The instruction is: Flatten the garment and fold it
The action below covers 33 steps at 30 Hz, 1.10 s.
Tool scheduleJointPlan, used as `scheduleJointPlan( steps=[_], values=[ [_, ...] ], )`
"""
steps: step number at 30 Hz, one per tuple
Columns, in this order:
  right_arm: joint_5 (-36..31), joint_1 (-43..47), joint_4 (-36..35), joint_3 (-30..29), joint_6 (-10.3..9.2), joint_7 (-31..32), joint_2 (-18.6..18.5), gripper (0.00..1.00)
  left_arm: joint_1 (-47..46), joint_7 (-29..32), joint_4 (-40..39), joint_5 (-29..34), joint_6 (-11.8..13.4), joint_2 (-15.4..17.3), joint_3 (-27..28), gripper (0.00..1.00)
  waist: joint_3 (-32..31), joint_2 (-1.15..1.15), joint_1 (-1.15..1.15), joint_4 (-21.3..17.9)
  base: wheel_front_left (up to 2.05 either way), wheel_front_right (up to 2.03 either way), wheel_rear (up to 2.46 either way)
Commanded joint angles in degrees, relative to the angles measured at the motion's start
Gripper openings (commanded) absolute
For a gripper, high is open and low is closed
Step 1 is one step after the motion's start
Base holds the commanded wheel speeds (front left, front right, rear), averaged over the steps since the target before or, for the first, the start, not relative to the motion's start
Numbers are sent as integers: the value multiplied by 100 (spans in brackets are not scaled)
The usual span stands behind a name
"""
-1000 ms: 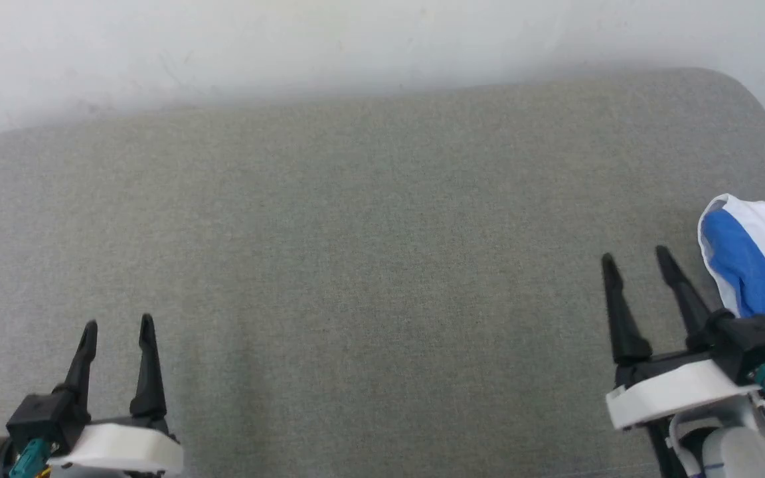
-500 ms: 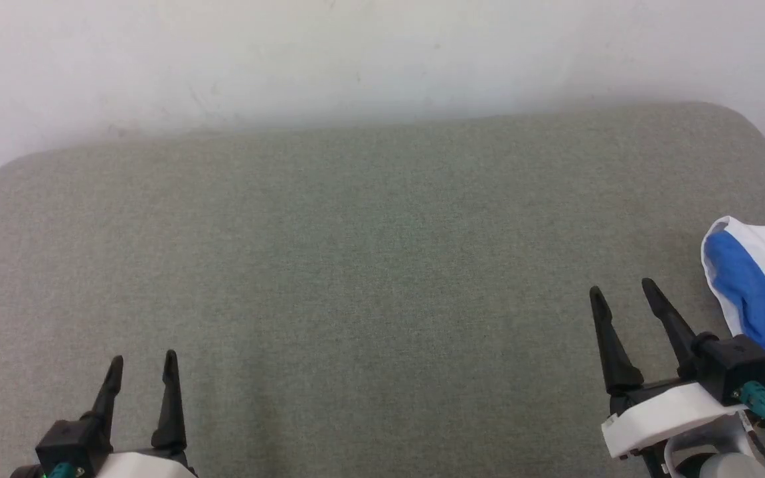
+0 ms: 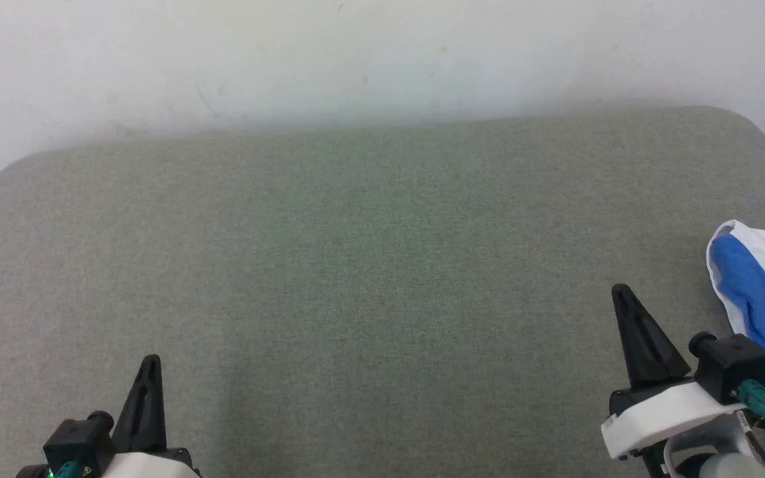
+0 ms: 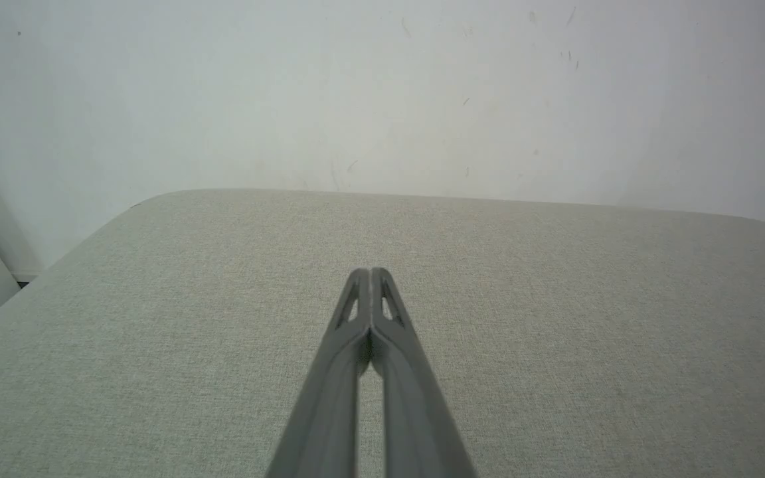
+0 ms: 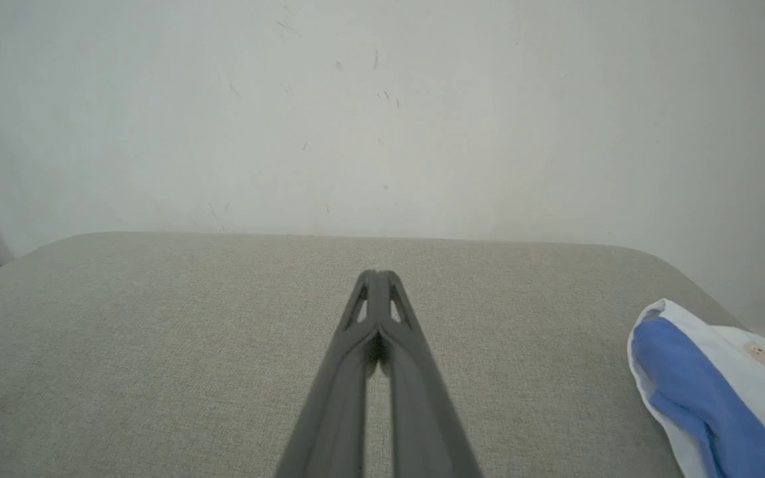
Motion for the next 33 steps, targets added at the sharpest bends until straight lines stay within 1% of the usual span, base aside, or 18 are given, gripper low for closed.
scheduleJointPlan(
  steps=[1, 33],
  values=[
    [-40, -10, 6, -2, -1, 15, 3, 0, -34, 34, -37, 49, 36, -16, -30, 0, 0, -1, 0, 4, 0, 0, 0],
    [-207, -50, 31, -28, -4, 158, 7, 0, -177, 409, -228, 252, 188, -87, -244, 0, -10, -1, 0, 82, 0, 0, 0]
  ],
)
